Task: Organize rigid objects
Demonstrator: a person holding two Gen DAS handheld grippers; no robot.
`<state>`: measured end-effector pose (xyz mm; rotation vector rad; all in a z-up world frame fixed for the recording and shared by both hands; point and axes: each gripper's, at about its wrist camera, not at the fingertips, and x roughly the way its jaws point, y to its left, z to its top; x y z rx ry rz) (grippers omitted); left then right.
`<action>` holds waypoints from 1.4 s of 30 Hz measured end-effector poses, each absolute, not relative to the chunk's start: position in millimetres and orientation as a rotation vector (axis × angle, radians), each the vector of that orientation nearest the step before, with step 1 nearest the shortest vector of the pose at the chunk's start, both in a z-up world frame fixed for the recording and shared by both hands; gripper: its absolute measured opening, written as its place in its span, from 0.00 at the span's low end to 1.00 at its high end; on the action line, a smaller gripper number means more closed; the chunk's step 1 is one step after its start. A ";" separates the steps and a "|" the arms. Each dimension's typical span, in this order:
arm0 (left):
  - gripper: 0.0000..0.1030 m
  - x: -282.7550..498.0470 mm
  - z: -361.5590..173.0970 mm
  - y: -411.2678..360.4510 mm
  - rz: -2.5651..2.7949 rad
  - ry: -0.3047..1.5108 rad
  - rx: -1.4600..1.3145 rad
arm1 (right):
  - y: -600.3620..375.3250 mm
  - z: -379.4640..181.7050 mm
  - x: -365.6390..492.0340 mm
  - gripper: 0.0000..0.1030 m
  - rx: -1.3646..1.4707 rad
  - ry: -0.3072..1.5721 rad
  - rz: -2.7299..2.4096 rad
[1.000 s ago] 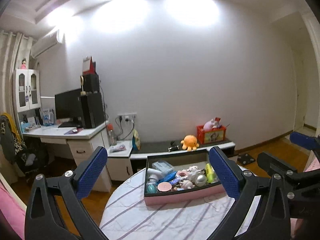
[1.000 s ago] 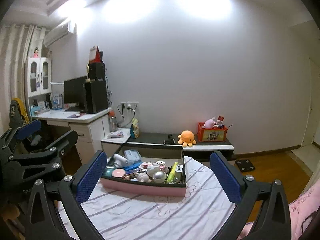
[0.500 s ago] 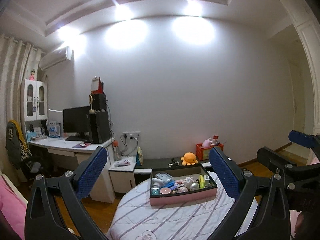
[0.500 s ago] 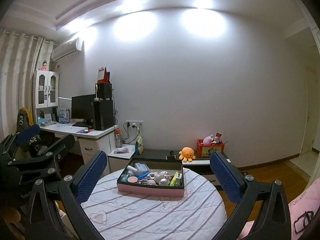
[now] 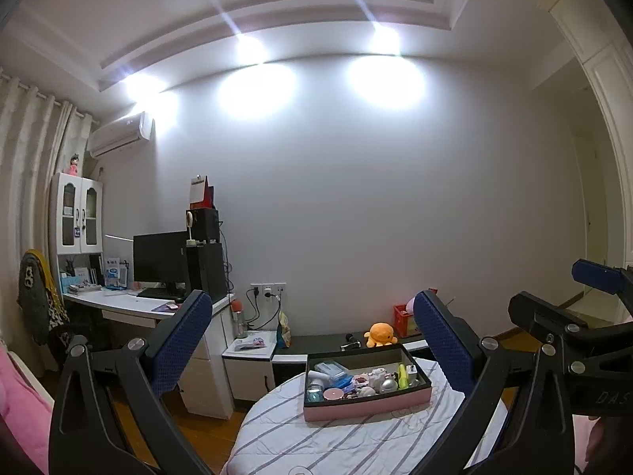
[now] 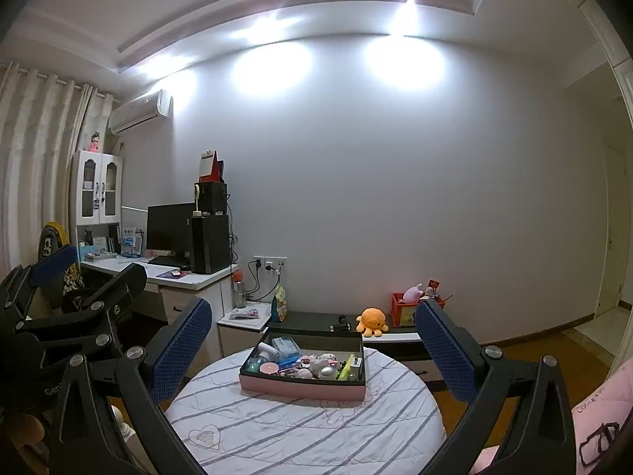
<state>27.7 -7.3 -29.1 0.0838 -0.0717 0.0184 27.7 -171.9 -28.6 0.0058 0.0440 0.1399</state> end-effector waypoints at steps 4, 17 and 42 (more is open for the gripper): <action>1.00 27.2 -29.2 -6.3 0.016 -0.072 0.083 | -172.0 -28.9 26.9 1.00 0.005 0.044 0.137; 1.00 25.5 -32.3 -9.0 0.026 -0.080 0.082 | -172.8 -30.3 27.5 1.00 -0.002 0.050 0.130; 1.00 22.9 -30.5 -6.4 0.032 -0.093 0.091 | -171.5 -28.1 28.0 1.00 -0.009 0.050 0.126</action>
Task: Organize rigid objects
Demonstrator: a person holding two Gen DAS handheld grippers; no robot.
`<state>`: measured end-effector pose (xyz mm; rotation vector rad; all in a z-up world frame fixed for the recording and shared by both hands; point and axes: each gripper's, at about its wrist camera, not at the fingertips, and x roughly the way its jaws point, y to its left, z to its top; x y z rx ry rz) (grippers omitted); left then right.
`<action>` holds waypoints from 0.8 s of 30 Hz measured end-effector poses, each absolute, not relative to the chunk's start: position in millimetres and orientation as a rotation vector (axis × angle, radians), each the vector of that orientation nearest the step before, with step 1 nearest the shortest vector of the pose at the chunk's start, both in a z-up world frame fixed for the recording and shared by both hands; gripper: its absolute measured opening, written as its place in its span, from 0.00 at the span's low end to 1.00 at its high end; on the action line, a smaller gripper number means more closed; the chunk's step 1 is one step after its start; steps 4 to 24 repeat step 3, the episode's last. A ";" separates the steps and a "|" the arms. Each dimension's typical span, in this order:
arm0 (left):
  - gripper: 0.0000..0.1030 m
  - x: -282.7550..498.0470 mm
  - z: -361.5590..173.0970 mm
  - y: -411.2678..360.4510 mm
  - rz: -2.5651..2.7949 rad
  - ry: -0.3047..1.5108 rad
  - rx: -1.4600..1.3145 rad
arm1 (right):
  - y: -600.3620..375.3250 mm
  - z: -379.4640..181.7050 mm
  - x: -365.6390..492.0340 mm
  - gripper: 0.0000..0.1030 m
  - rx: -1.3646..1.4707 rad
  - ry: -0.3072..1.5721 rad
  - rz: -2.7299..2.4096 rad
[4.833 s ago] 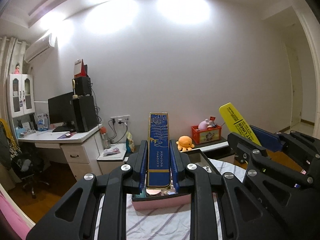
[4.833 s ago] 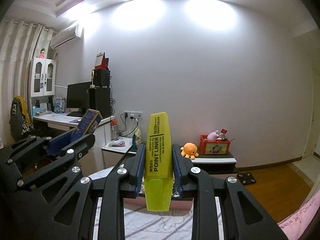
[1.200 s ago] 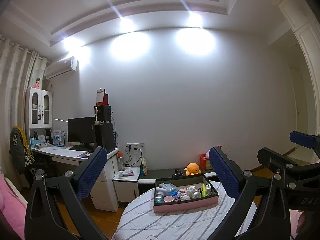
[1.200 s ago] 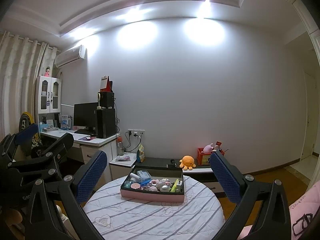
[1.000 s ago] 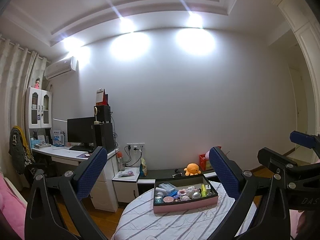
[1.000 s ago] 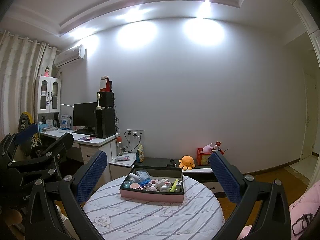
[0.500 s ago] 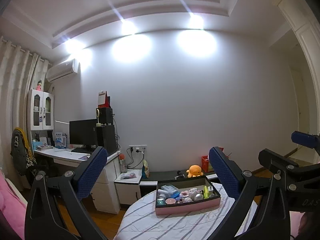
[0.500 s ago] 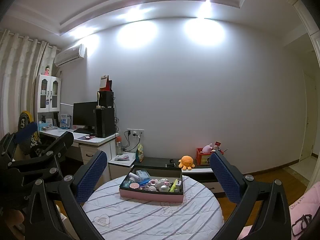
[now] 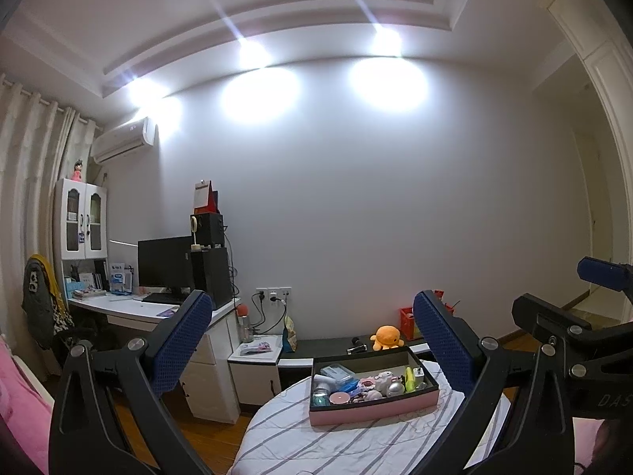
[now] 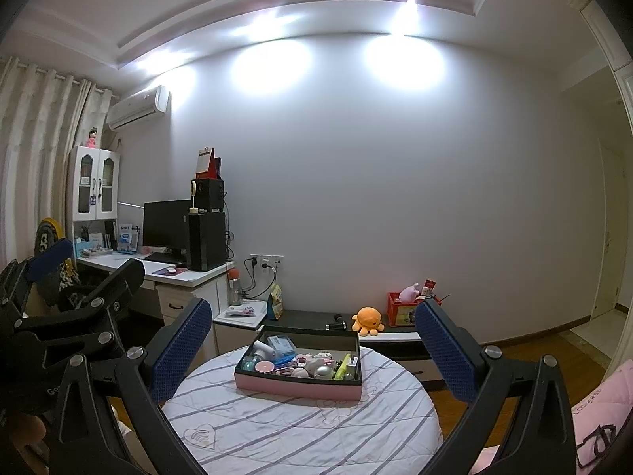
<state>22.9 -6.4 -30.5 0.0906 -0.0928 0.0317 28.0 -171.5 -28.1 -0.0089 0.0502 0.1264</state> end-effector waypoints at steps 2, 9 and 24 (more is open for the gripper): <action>1.00 23.4 -30.7 -4.9 0.028 -0.096 0.086 | -171.5 -27.9 28.0 1.00 -0.009 0.050 0.127; 1.00 23.6 -30.8 -3.8 0.027 -0.096 0.085 | -170.9 -27.8 28.0 1.00 -0.009 0.048 0.127; 1.00 23.6 -30.8 -3.8 0.027 -0.096 0.085 | -170.9 -27.8 28.0 1.00 -0.009 0.048 0.127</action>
